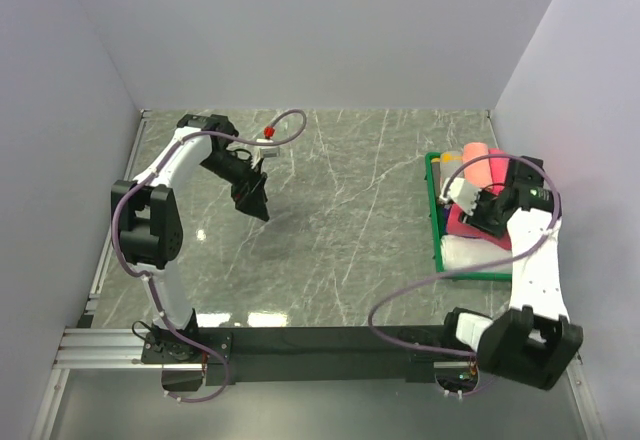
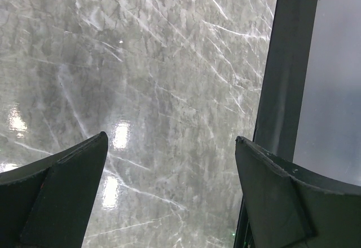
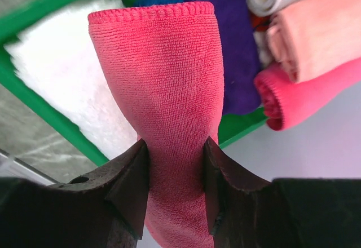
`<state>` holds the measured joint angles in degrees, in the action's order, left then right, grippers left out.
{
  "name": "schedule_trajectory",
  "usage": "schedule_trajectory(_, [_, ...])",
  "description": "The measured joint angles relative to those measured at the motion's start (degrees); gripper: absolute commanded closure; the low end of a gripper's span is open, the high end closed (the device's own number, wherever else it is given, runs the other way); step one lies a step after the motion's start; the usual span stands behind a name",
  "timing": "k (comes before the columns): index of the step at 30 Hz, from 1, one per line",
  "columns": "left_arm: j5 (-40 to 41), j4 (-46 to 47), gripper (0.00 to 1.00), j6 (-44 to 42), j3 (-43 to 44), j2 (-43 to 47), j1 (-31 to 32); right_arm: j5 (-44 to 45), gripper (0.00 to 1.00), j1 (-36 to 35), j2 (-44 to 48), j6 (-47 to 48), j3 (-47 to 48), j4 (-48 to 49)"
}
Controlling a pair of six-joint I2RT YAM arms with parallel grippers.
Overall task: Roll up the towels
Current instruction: Place the rolled towel into the container
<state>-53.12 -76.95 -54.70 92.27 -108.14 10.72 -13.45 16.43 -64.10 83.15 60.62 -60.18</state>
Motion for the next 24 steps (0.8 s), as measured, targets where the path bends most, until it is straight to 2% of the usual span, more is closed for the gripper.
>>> schedule_trajectory(4, [0.0,0.0,0.01,0.0,0.0,0.0,0.0,-1.5,1.00,5.9,-5.6,6.0,0.0,0.6])
schedule_trajectory(7, [0.0,0.0,0.00,0.2,0.0,0.0,0.0,-1.7,1.00,7.6,-7.9,9.5,-0.6,2.4])
schedule_trajectory(19, [0.0,0.6,0.00,1.5,-3.3,0.0,0.0,-2.4,1.00,7.8,-18.2,14.8,0.7,7.6])
schedule_trajectory(20, [0.0,0.8,0.00,1.7,-3.6,0.0,0.0,-2.5,0.98,7.8,-18.8,14.9,1.0,7.6])
schedule_trajectory(22, [0.0,1.2,0.01,2.1,-4.1,0.1,0.0,-2.5,0.71,7.8,-20.0,15.1,1.7,7.7])
schedule_trajectory(24, [0.0,1.7,0.00,2.6,-4.5,0.4,0.0,-2.5,0.52,7.8,-20.8,15.1,2.1,7.7])
